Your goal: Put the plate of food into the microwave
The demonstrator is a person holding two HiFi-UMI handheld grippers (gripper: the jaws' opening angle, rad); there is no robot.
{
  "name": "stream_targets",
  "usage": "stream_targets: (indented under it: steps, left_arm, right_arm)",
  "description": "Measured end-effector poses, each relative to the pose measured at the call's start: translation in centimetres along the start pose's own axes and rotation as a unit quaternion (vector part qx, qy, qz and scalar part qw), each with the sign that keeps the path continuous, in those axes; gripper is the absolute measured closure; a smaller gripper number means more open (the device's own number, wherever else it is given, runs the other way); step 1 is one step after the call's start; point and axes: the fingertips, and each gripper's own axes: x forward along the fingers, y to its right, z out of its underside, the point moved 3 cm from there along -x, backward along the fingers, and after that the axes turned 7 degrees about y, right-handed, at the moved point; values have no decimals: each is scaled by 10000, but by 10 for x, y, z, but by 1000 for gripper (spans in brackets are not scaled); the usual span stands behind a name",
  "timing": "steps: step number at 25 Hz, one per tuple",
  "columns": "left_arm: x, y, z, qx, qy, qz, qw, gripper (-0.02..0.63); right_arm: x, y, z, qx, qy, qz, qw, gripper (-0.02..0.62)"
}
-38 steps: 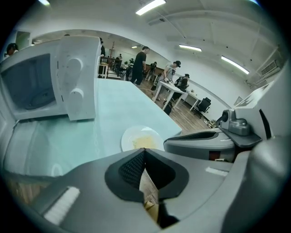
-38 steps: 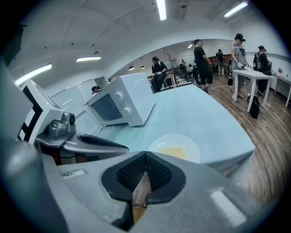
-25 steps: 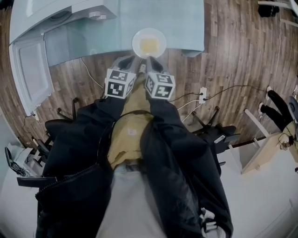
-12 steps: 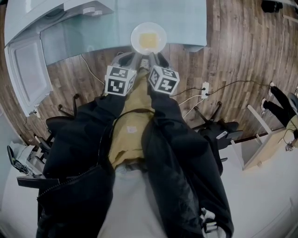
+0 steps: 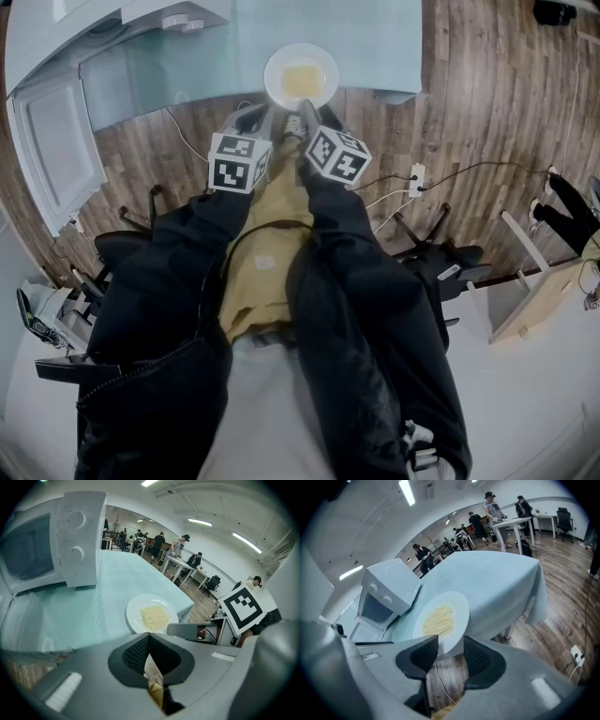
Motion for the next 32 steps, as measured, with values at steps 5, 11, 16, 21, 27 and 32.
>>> stream_targets:
  steps: [5,11,16,21,27,32]
  left_arm:
    - [0,1,2,-13,-24,-3,10000,611]
    - [1,0,5,-32,-55,-28,10000,611]
    - [0,1,5,-50,-47,-25,10000,611]
    - [-2,-2,8,-47,-64,-53,10000,611]
    - [-5,-7,11,-73,-56,-69,9999,611]
    - [-9,-11,11,-107,14,-69,9999,611]
  right_arm:
    - [7,-3,1,488,46,-364,9981,436]
    - [13,-4,4,944,29,-491,9943,449]
    - [10,-3,4,1820,221,-868,9792,508]
    - [9,-1,2,2445,488,-1334,9592,554]
    - [8,-3,6,3109,770,-1564,9343,580]
    - [6,-1,6,3218,830,-1524,9308,581]
